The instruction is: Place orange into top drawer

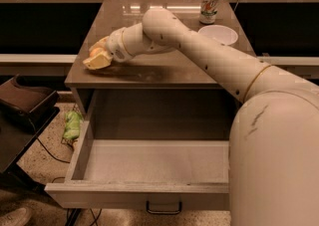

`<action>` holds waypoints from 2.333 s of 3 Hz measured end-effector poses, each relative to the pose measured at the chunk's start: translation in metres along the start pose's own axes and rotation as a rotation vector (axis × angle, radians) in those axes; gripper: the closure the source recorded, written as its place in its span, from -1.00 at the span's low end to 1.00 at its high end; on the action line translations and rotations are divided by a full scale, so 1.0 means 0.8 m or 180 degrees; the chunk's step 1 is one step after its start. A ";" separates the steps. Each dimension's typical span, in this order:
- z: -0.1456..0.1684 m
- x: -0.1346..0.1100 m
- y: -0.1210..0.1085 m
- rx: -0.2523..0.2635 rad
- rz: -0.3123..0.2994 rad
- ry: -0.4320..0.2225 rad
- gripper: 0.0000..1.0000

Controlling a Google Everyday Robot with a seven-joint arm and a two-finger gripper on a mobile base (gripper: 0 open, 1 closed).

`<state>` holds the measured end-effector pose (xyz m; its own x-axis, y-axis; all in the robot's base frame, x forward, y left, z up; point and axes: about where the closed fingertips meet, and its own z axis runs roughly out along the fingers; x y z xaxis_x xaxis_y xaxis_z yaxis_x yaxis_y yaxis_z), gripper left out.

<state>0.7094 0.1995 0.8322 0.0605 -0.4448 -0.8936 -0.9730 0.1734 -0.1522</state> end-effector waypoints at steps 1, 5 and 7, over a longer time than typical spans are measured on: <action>-0.060 -0.044 0.033 0.0081 -0.0120 0.0032 1.00; -0.163 0.051 0.308 0.0618 0.0362 -0.0579 1.00; -0.250 0.099 0.181 0.0912 0.0533 -0.0060 1.00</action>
Offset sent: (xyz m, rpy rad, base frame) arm -0.1749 -0.1329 0.1286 0.0332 -0.1682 -0.1796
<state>0.5291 0.0134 0.8236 -0.0883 -0.3733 -0.9235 -0.8677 0.4841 -0.1128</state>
